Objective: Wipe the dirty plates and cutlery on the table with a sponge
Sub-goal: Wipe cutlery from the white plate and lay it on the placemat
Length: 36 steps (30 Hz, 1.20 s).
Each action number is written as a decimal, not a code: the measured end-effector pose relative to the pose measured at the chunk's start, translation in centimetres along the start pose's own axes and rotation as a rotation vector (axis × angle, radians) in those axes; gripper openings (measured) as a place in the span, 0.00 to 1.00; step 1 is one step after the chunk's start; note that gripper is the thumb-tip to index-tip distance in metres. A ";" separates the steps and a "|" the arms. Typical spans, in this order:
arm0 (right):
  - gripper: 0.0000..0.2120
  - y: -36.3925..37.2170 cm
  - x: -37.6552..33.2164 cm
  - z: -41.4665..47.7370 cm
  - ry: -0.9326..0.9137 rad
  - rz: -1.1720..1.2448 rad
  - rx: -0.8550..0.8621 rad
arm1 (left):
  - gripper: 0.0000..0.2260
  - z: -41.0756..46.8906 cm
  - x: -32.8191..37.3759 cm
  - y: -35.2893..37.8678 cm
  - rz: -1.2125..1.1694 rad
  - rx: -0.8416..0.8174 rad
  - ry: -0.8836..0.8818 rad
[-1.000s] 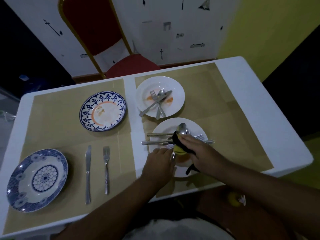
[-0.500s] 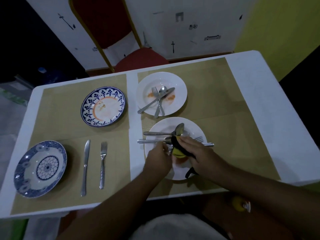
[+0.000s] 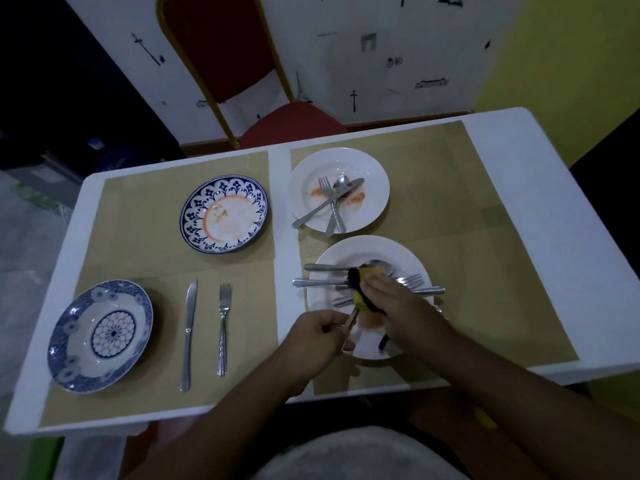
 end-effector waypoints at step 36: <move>0.30 -0.8 -6.5 0.0 0.018 -0.115 0.149 | 0.13 -0.1 1.1 -4.1 0.017 -0.160 0.067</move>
Point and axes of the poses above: each hand's wrist, its own z-axis towards the middle knuckle, its own y-axis out of the palm, x = y × z, the point moved 8 cm from there along z, towards the middle knuckle, and after that the axes turned 3 degrees about -z, right-handed, at the moved point
